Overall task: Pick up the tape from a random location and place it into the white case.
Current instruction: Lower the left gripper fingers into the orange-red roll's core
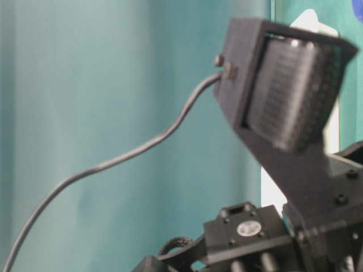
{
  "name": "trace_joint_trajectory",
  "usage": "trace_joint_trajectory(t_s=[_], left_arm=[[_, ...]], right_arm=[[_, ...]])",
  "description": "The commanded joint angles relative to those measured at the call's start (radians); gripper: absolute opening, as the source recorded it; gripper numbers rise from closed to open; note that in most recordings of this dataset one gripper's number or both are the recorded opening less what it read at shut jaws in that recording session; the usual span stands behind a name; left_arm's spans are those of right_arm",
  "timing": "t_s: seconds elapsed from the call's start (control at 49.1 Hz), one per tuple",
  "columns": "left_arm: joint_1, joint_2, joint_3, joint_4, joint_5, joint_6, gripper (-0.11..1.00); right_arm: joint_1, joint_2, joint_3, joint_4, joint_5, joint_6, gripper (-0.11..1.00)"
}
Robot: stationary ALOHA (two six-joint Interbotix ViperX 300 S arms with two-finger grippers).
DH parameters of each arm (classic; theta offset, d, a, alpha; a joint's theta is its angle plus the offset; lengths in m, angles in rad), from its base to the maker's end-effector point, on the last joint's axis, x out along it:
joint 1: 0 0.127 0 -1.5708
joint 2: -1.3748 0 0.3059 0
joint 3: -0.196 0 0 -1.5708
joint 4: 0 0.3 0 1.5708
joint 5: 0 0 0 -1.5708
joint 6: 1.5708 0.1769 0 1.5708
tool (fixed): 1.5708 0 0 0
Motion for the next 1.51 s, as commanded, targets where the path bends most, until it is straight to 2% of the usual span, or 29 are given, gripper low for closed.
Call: trace_joint_trajectory(t_s=[0.0,0.611,1.221,1.486], left_arm=[[0.002,-0.017,-0.006,0.0,0.006,0.014,0.24],[0.002,-0.032,-0.012,0.0,0.021,0.017,0.24],[-0.009,-0.155,-0.069,0.0,0.152,0.014,0.24],[-0.012,-0.235,-0.133,0.0,0.279,0.011,0.24]], right_arm=[[0.002,-0.005,-0.012,-0.003,-0.006,-0.002,0.88],[0.002,-0.005,-0.014,-0.003,-0.005,0.002,0.88],[0.002,-0.005,-0.017,-0.003,-0.002,0.008,0.88],[0.002,-0.005,-0.017,-0.002,-0.002,0.008,0.88]])
